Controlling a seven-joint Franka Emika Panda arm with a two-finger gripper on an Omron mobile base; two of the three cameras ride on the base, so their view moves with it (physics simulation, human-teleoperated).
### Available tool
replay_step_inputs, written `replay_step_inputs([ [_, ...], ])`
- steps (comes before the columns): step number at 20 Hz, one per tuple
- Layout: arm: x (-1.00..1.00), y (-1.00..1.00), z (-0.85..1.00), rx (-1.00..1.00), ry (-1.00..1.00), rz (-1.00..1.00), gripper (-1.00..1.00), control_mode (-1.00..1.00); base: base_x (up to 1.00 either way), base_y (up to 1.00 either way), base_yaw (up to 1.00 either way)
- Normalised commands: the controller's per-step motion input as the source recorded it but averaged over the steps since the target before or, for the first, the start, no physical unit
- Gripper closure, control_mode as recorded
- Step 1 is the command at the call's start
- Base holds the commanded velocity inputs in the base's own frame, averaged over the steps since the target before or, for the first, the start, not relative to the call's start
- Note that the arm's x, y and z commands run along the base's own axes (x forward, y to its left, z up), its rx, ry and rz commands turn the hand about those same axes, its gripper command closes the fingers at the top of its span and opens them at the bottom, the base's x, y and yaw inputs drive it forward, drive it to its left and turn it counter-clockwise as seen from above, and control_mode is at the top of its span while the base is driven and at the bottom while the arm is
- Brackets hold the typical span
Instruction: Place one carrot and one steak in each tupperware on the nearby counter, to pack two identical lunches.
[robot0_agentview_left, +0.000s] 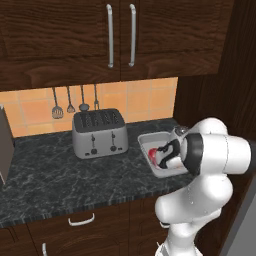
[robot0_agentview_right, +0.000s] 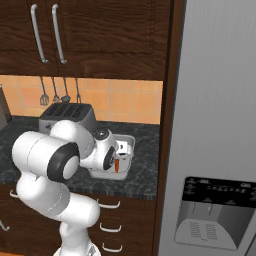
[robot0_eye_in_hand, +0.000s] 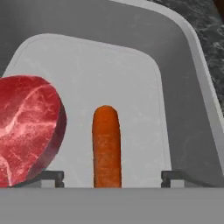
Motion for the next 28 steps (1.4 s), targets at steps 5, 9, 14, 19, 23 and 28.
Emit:
replay_step_inputs([
  [5, -0.51, 0.11, 0.94, 0.0, -0.15, 0.0, -1.0, -1.0, 0.0, 0.0, 0.0],
  [9, -0.51, 0.1, 1.0, 0.0, -0.13, 0.0, -1.0, -1.0, 0.0, 0.0, 0.0],
  [14, -0.57, 0.21, 1.0, 0.0, -0.02, -0.03, -1.0, -1.0, 0.0, 0.0, 0.0],
  [19, -0.84, 0.07, 1.0, 0.01, -0.03, 0.0, -1.0, -1.0, 0.0, 0.0, 0.0],
  [23, -0.96, 0.02, 0.98, 0.06, 0.02, -0.02, -1.0, -1.0, 0.0, 0.0, 0.0],
  [28, -0.95, 0.0, 1.0, 0.1, 0.03, -0.05, -1.0, -1.0, 0.0, 0.0, 0.0],
])
